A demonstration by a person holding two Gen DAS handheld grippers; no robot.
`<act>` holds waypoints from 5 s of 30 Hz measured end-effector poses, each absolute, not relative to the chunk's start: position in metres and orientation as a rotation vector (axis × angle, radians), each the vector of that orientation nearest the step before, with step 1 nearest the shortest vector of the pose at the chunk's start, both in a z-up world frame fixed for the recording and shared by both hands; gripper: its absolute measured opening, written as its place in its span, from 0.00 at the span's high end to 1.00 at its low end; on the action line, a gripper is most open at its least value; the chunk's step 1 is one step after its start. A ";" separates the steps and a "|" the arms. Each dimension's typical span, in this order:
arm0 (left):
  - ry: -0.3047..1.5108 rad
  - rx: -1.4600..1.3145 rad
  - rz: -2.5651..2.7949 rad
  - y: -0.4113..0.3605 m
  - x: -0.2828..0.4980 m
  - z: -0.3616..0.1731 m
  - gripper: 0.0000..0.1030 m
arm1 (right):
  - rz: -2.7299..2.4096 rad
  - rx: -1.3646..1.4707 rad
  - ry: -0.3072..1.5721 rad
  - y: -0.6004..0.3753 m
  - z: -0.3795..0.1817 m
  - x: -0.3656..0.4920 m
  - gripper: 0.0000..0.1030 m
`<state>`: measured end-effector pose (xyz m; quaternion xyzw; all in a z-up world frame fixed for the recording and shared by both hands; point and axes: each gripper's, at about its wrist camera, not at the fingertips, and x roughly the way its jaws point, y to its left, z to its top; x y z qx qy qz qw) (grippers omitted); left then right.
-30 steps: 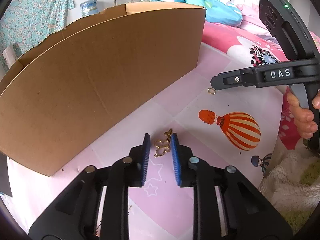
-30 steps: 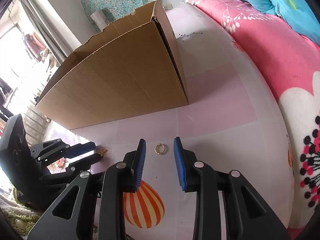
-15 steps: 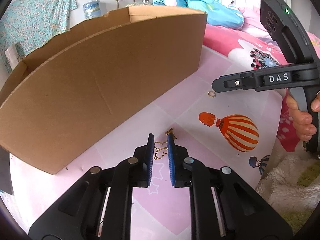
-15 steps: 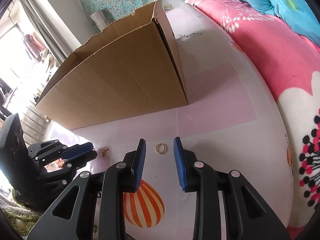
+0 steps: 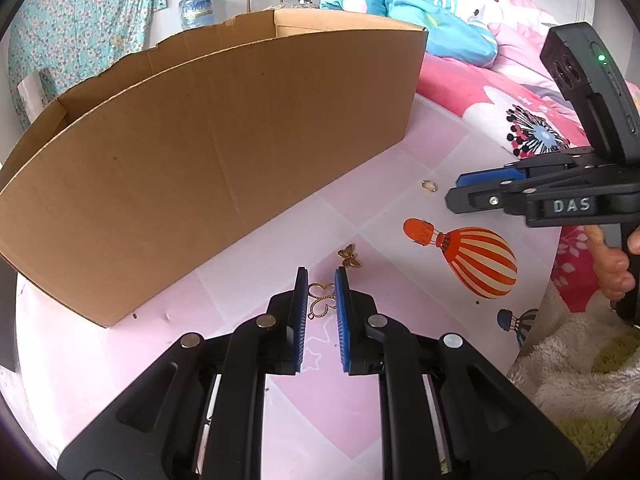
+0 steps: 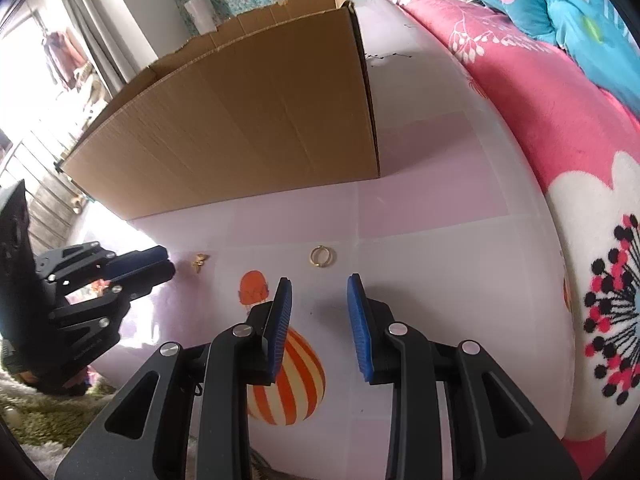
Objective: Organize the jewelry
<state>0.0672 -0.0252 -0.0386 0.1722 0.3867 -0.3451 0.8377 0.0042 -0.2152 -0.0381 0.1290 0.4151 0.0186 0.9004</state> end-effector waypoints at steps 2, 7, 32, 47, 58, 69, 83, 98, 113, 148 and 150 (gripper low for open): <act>0.816 0.365 -0.734 -0.026 0.067 -0.039 0.88 | 0.025 0.248 0.858 -0.214 -0.037 0.009 0.72; 0.819 0.363 -0.736 -0.022 0.068 -0.039 0.88 | 0.046 0.121 0.846 -0.205 -0.035 0.018 0.72; 0.832 0.350 -0.744 -0.018 0.072 -0.041 0.88 | 0.311 0.106 0.943 -0.204 -0.028 0.025 0.72; 0.833 0.351 -0.743 -0.015 0.071 -0.040 0.88 | 0.114 -0.036 0.889 -0.192 -0.035 0.020 0.76; 0.832 0.353 -0.745 -0.014 0.072 -0.039 0.88 | 0.143 -0.022 0.877 -0.187 -0.035 0.020 0.89; 0.802 0.339 -0.754 -0.006 0.066 -0.031 0.88 | 0.144 0.062 0.843 -0.195 -0.027 0.014 0.89; 0.626 0.176 -0.855 0.026 0.059 0.057 0.88 | 0.189 0.052 0.626 -0.189 0.059 -0.003 0.89; 0.737 0.228 -0.698 0.003 0.163 0.080 0.88 | 0.317 0.148 0.753 -0.201 0.090 0.123 0.89; 1.020 0.141 -0.631 0.014 0.214 0.033 0.83 | 0.364 0.235 1.060 -0.198 0.053 0.210 0.89; 0.719 0.039 -0.618 0.079 0.097 0.073 0.67 | 0.428 0.342 0.733 -0.231 0.119 0.134 0.88; 0.690 0.071 -0.641 0.074 0.084 0.075 0.61 | 0.458 0.341 0.631 -0.236 0.131 0.097 0.88</act>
